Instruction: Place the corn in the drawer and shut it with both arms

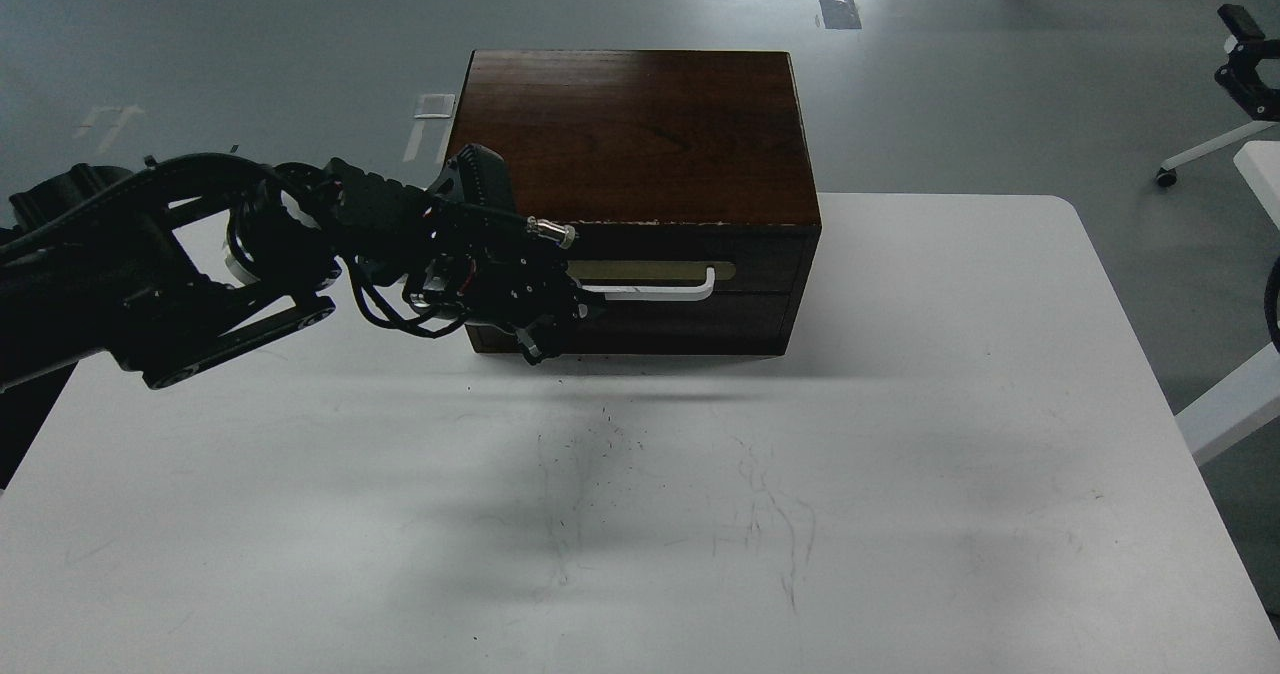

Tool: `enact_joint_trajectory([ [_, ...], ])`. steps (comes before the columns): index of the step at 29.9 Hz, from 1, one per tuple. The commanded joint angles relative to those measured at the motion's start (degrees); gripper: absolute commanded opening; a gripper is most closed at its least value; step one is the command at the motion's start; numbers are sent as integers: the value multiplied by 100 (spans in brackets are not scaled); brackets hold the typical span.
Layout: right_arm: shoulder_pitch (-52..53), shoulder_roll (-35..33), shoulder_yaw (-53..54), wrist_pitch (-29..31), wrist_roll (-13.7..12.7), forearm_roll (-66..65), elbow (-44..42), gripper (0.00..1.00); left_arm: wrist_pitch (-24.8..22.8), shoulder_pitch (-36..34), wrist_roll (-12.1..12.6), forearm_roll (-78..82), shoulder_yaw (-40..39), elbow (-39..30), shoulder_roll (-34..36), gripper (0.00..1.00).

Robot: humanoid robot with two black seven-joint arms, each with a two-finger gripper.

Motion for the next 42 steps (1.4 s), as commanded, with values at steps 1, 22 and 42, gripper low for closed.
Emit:
enact_joint_trajectory([
  [1,0,-13,-2,0,0,0,-1,100,10,-3,0,-1,0,-300,21,0],
  [22,26,31,454,0,-9,-9,-72,100,36,-750,0,-6403,-1107,243,275,62],
  [42,70,339,1457,0,-79,403,-352,100,-604,126,0,-13650,-2441,3417,311,98],
])
